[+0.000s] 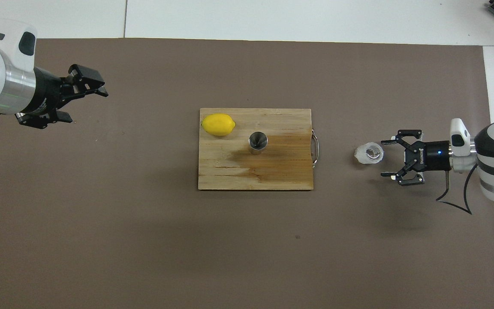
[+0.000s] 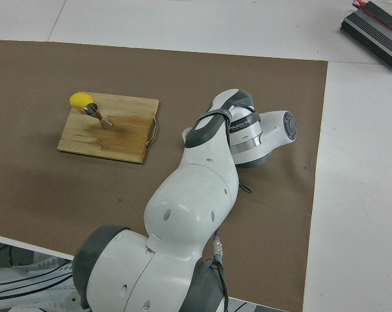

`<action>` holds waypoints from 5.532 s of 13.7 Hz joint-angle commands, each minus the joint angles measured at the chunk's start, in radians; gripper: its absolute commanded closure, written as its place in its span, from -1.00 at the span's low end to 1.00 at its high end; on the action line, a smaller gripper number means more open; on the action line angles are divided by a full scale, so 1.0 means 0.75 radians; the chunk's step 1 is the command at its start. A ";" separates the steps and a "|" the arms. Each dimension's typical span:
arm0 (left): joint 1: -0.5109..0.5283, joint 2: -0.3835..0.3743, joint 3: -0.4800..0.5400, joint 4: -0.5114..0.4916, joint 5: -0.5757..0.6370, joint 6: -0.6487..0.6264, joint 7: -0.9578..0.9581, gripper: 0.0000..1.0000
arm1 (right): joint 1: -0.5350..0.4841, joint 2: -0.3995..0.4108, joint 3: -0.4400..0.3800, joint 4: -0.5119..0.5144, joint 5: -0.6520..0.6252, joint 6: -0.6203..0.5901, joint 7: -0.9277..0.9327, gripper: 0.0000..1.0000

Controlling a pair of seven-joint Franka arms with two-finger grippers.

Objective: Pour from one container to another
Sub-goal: 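Reach the right gripper to the white cup while the left gripper retracts, then grasp the white cup with the right gripper and lift it, then carry the white cup with the right gripper above the metal cup, then tilt the white cup with the right gripper over the metal cup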

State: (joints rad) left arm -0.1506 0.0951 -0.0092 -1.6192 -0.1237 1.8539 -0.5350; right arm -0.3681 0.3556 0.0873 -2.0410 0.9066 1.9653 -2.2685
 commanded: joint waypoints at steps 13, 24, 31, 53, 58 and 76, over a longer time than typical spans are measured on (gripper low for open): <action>0.017 -0.182 0.016 -0.007 0.175 -0.345 0.486 -1.00 | 0.096 0.011 0.010 -0.066 0.141 0.149 -0.156 -0.18; 0.141 -0.215 0.027 -0.003 0.147 -0.369 0.760 -1.00 | 0.217 -0.022 0.017 -0.001 0.133 0.196 0.069 0.78; 0.141 -0.221 0.027 -0.015 0.114 -0.420 0.760 -1.00 | 0.392 -0.139 0.017 0.050 0.086 0.216 0.474 0.78; 0.141 -0.223 0.025 -0.019 0.116 -0.423 0.750 -1.00 | 0.857 -0.178 0.019 0.222 -0.519 0.464 1.208 0.81; 0.141 -0.223 0.025 -0.019 0.116 -0.423 0.750 -1.00 | 0.910 -0.173 0.019 0.244 -0.740 0.464 1.345 0.81; 0.141 -0.223 0.025 -0.019 0.116 -0.425 0.750 -1.00 | 0.982 -0.159 0.021 0.257 -1.145 0.503 1.636 0.81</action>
State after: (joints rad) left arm -0.0505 -0.0670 0.0091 -1.6298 -0.0260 1.5495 0.0222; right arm 0.3658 0.2326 0.0995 -1.8552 0.0834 2.3321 -1.0697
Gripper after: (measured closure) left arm 0.000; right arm 0.489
